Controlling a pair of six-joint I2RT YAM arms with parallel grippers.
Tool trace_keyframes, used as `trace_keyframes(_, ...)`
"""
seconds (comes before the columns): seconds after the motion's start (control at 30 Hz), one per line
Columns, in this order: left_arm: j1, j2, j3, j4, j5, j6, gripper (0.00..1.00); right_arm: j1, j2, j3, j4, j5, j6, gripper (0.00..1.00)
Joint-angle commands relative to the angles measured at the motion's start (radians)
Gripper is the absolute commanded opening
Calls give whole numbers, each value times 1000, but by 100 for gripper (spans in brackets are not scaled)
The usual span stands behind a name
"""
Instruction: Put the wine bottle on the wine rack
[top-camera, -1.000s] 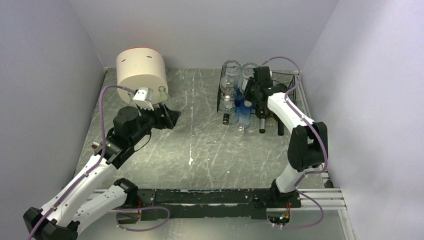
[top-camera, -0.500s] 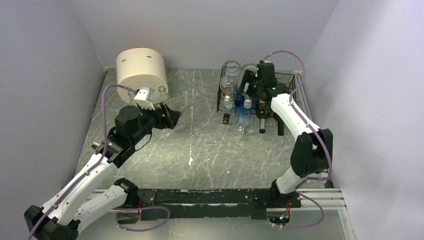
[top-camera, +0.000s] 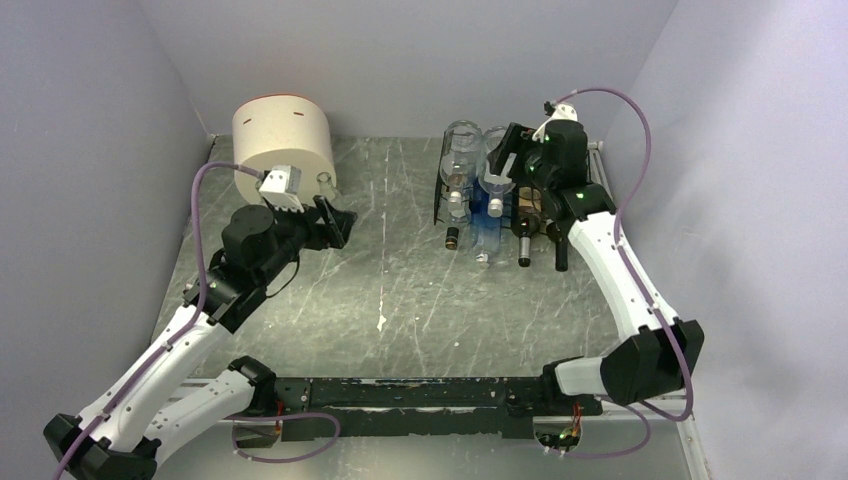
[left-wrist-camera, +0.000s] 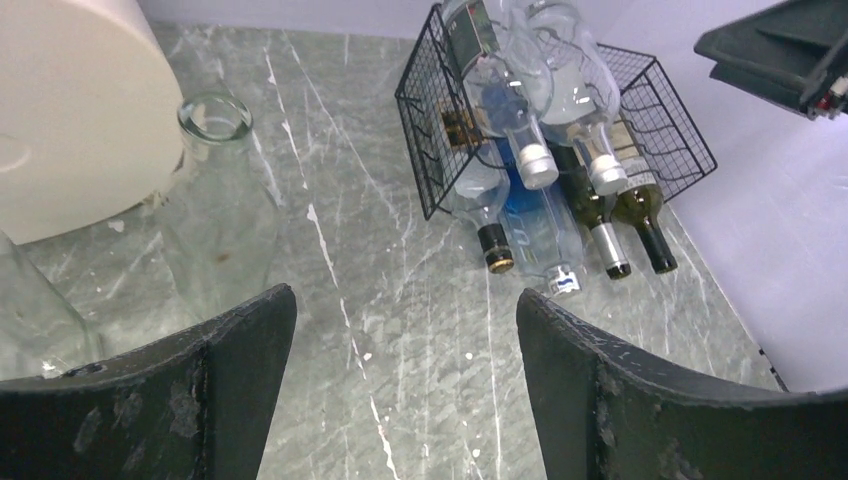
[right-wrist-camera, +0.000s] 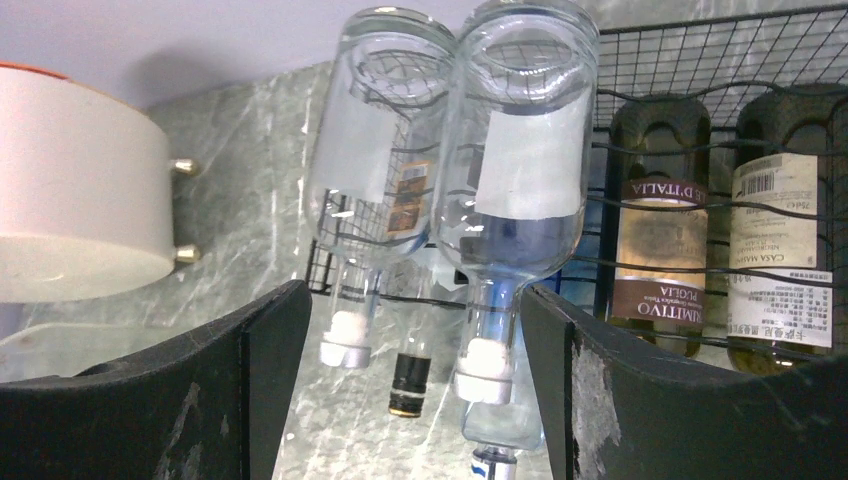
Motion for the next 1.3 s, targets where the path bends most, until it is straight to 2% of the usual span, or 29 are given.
trace_keyframes(0.0, -4, -16, 85, -32, -77, 36, 85, 2, -55, -21, 40, -177, -74, 76)
trace_keyframes(0.23, -3, 0, 297, -112, -176, 152, 85, 55, -145, -89, 155, -311, -97, 75)
trace_keyframes(0.3, -3, -6, 330, -114, -185, 183, 85, 105, -155, -114, 203, -306, -89, 75)
trace_keyframes(0.43, -4, -25, 375, -136, -219, 221, 85, 292, -130, -128, 276, -204, -115, 76)
trace_keyframes(0.67, -4, -87, 391, -172, -295, 253, 86, 532, 53, -44, 375, -74, -148, 78)
trace_keyframes(0.83, -3, -121, 388, -187, -312, 253, 86, 644, 227, 103, 376, 72, -186, 78)
trace_keyframes(1.1, -4, -137, 376, -198, -317, 244, 86, 698, 482, 356, 281, 214, -190, 78)
trace_keyframes(1.27, -3, -148, 383, -188, -300, 255, 86, 699, 596, 500, 224, 155, -239, 74)
